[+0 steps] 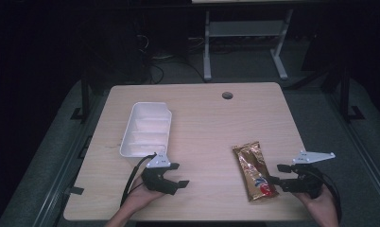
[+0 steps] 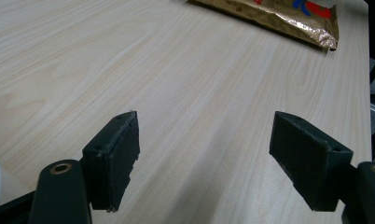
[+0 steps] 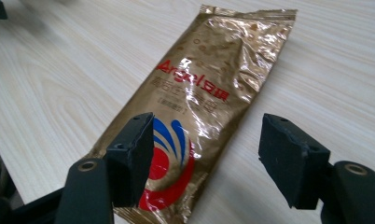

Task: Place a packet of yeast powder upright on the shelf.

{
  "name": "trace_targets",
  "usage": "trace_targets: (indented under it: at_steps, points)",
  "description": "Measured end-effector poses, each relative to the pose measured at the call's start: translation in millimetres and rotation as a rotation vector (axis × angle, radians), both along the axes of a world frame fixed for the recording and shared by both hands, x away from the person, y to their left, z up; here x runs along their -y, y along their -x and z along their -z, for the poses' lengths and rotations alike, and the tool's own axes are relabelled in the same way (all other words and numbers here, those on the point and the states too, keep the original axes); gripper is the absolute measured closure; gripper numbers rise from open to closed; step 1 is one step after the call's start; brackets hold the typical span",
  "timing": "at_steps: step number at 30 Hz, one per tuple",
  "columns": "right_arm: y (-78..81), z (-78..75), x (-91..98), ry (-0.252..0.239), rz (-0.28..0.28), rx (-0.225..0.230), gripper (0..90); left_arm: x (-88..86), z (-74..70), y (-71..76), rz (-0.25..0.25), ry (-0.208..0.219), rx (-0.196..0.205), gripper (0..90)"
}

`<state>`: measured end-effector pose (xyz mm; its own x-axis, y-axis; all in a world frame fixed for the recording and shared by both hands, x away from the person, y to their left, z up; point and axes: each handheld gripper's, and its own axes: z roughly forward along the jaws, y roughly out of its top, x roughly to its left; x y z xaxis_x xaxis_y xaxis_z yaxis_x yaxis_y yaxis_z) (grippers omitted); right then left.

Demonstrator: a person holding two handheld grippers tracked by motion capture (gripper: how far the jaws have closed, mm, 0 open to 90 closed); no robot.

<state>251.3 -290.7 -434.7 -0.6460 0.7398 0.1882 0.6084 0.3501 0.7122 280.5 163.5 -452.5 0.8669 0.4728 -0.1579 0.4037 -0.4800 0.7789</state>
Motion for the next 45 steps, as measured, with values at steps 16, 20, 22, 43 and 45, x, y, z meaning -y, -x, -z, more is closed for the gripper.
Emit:
trace_targets:
  at_steps: [16, 20, 22, 43, 45]
  points:
    - [1.0, -11.6, -19.2, 0.052, -0.047, 0.046, 38.0, 14.5, -7.3, -5.6, -0.009, 0.068, -0.051, 23.6]
    - [-1.8, -12.6, -21.3, 0.043, -0.054, 0.044, 41.3, 24.6, -12.9, -8.5, -0.001, 0.047, -0.041, 23.6]
    - [-4.1, -13.0, -24.6, 0.056, -0.068, 0.044, 44.3, 33.4, -15.2, -13.2, 0.000, 0.045, -0.041, 23.6]
    - [-7.8, -2.1, -40.3, 0.126, -0.147, -0.014, 81.8, 125.9, -29.4, -69.7, 0.072, -0.005, -0.050, 24.3]
    - [-7.2, -2.0, -40.7, 0.130, -0.148, -0.015, 86.0, 135.8, -29.6, -76.5, 0.076, -0.016, -0.054, 24.6]
